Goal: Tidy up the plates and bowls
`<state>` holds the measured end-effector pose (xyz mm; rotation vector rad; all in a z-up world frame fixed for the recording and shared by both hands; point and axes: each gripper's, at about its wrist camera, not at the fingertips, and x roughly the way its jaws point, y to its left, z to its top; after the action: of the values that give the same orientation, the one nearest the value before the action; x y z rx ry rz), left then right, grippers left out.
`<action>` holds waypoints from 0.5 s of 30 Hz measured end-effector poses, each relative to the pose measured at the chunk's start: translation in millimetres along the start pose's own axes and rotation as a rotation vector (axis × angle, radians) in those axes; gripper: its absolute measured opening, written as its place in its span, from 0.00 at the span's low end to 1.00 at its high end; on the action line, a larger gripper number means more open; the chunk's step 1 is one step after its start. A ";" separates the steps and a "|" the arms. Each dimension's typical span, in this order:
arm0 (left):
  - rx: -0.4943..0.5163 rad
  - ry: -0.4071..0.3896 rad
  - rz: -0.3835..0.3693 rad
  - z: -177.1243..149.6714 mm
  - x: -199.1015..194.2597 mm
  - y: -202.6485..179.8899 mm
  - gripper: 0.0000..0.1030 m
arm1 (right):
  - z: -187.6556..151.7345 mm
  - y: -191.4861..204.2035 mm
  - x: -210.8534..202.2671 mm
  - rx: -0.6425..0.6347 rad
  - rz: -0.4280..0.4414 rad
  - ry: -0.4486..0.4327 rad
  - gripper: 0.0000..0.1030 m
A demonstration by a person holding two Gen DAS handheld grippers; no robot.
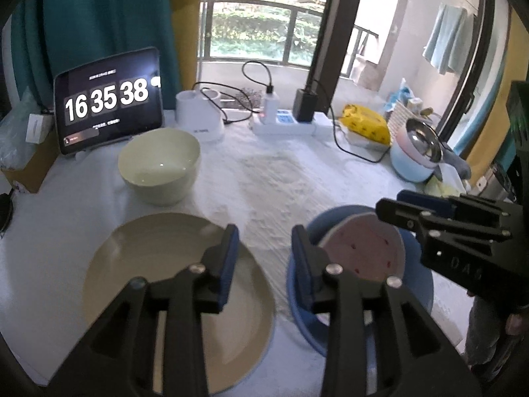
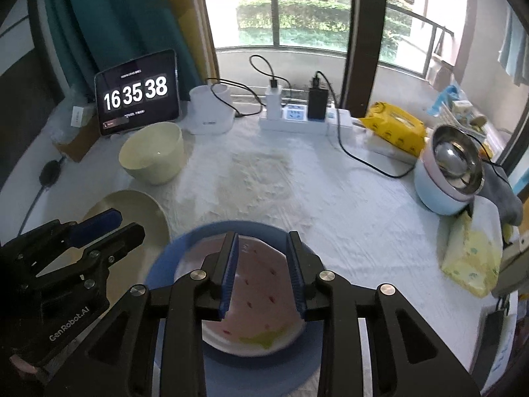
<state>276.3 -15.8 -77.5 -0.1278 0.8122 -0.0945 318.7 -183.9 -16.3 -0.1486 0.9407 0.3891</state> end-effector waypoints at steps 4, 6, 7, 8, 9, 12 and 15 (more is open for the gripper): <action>-0.003 0.001 0.008 6.9 3.6 12.8 0.34 | 13.8 13.7 13.4 -0.015 0.015 0.020 0.30; -0.009 -0.002 0.010 11.1 5.5 21.6 0.34 | 21.4 21.2 19.0 -0.024 0.019 0.025 0.30; -0.012 -0.002 0.011 12.9 6.4 25.4 0.34 | 24.6 24.3 20.9 -0.026 0.021 0.026 0.30; -0.017 -0.001 0.012 15.0 7.7 30.7 0.34 | 28.9 28.0 23.9 -0.029 0.026 0.029 0.30; -0.019 -0.001 0.014 16.7 9.3 34.9 0.34 | 33.4 31.8 27.0 -0.032 0.028 0.033 0.30; -0.024 -0.004 0.024 23.1 13.2 47.8 0.34 | 45.8 43.5 35.9 -0.044 0.031 0.038 0.30; -0.036 -0.008 0.032 30.3 16.6 62.3 0.34 | 58.8 55.3 44.8 -0.060 0.036 0.046 0.30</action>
<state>312.0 45.9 -78.2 -0.1489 0.8077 -0.0496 365.3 -104.2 -15.7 -0.1960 0.9788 0.4487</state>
